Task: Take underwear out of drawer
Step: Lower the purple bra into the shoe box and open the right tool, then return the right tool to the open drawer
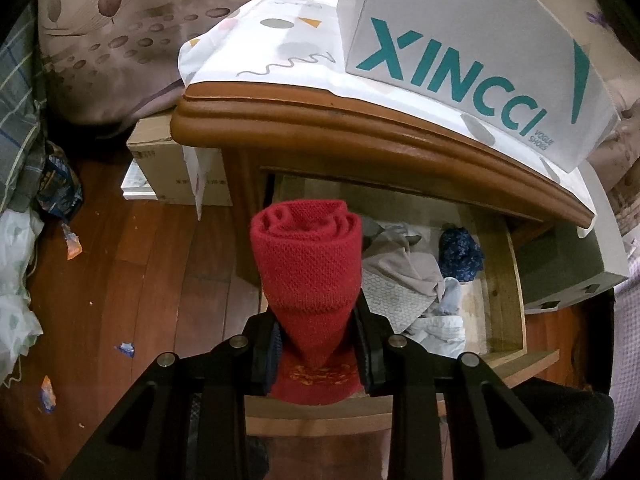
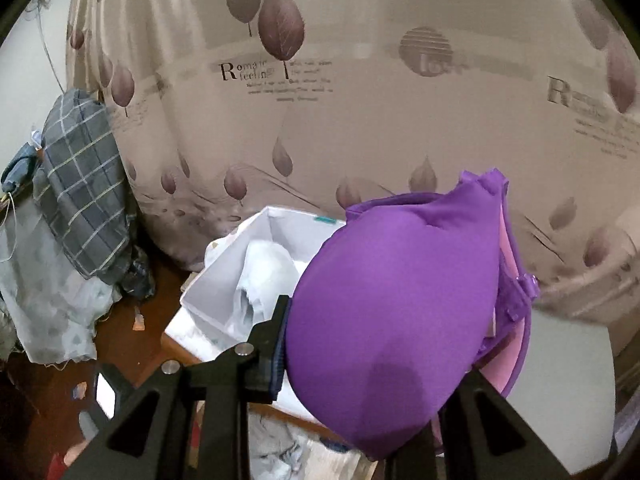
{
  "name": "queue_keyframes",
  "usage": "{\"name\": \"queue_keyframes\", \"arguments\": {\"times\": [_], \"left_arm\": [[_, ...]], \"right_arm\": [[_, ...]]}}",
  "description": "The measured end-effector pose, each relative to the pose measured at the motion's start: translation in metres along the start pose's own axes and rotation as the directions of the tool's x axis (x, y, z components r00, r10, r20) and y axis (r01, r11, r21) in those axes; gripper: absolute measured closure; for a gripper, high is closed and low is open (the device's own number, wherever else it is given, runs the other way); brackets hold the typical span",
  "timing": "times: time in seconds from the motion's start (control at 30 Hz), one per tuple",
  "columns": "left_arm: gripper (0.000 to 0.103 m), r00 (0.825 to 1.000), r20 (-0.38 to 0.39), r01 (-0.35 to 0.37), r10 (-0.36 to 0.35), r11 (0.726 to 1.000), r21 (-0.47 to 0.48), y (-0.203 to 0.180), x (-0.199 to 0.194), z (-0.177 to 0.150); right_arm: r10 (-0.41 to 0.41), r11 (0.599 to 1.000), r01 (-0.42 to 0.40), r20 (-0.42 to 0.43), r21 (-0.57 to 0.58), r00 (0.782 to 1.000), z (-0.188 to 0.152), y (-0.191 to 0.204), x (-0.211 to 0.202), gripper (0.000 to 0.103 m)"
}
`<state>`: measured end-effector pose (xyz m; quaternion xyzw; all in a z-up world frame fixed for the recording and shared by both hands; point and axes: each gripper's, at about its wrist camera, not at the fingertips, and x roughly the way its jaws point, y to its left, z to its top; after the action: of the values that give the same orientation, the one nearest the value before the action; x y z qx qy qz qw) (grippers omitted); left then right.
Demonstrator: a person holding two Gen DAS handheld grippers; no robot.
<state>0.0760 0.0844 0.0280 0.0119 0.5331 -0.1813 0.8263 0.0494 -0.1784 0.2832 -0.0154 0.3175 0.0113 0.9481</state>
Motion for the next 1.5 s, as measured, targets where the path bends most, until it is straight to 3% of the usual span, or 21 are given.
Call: {"name": "queue_keyframes", "arguments": {"times": [0.07,0.17,0.33,0.7,0.83,1.07,1.5], "left_arm": [[0.076,1.0,0.006,0.003,-0.003,1.0,-0.004,0.001,-0.002,0.0],[0.076,1.0,0.015,0.001,-0.001,1.0,-0.01,0.004,-0.004,0.001],[0.076,1.0,0.005,-0.005,0.005,1.0,-0.028,0.007,-0.001,0.002],[0.076,1.0,-0.008,-0.009,0.008,0.999,-0.036,0.01,0.002,0.002],[0.076,1.0,-0.009,-0.008,0.008,0.999,-0.036,0.01,0.001,0.001],[0.076,1.0,-0.014,-0.007,0.007,0.999,-0.037,0.01,0.002,0.001],[0.076,1.0,-0.006,-0.004,0.004,0.999,-0.036,0.006,0.001,0.0]], "right_arm": [[-0.006,1.0,0.006,-0.001,-0.004,1.0,0.013,-0.001,0.02,0.078],[-0.007,0.999,0.004,-0.073,-0.032,0.997,0.021,0.001,0.063,0.078],[-0.022,1.0,0.018,-0.184,-0.021,0.983,0.005,-0.012,0.12,0.078],[-0.016,0.997,0.036,-0.28,0.069,0.96,-0.024,-0.038,0.184,0.077],[-0.018,0.998,0.037,-0.292,0.059,0.956,-0.03,-0.039,0.185,0.072],[-0.06,0.997,0.069,-0.306,0.022,0.95,-0.036,-0.034,0.176,0.048],[-0.061,0.997,0.069,-0.219,0.03,0.974,-0.042,-0.028,0.114,0.048]]}}
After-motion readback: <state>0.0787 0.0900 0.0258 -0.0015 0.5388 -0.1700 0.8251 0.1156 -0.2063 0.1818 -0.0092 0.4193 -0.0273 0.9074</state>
